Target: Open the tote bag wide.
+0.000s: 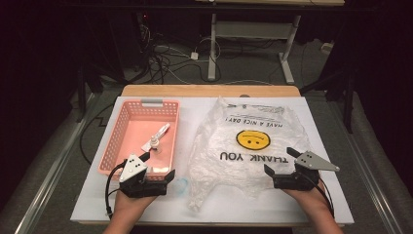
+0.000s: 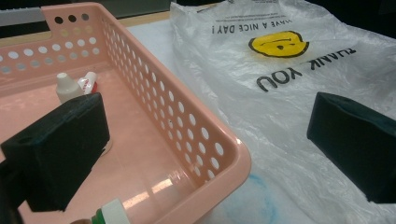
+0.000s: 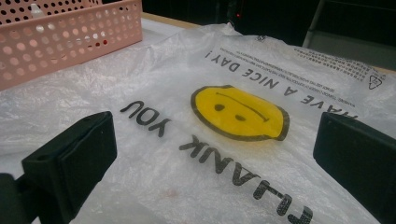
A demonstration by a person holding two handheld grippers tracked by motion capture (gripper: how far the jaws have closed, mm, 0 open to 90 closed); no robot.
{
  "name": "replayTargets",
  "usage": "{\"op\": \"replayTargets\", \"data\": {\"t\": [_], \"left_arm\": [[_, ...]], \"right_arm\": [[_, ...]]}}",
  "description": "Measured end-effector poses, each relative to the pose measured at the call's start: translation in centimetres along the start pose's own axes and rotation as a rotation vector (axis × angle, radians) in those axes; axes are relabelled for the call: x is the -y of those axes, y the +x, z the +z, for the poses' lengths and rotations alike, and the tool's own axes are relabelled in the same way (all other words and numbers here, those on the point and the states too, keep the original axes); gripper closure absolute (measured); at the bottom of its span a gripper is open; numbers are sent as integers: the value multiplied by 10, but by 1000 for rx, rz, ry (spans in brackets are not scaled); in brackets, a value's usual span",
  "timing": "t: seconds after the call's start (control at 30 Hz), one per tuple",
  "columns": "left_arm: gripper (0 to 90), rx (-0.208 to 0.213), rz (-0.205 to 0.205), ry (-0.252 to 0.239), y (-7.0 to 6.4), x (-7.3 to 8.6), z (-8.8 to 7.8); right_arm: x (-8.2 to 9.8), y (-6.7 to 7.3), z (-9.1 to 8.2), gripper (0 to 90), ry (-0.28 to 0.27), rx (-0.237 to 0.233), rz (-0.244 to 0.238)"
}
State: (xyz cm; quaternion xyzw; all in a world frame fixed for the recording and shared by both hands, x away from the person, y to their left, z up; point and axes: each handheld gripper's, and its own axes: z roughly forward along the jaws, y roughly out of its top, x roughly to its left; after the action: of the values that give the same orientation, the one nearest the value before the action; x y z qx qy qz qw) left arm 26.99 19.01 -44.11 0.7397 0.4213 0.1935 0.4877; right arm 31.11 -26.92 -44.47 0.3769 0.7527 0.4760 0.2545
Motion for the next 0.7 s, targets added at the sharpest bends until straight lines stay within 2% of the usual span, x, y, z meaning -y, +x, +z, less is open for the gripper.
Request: {"op": "replayTargets", "data": {"t": [0.43, 0.5, 0.7], "left_arm": [[0, 17, 7, -9, -3, -4, 0], [0, 36, -3, -8, -3, -4, 2], [0, 31, -5, -5, -3, -4, 0]], "right_arm": [[-2, -3, -7, 0, -5, 20, 5], [-2, -5, -9, 0, -8, 25, 7], [-4, -11, -14, 0, -15, 41, 19]]}}
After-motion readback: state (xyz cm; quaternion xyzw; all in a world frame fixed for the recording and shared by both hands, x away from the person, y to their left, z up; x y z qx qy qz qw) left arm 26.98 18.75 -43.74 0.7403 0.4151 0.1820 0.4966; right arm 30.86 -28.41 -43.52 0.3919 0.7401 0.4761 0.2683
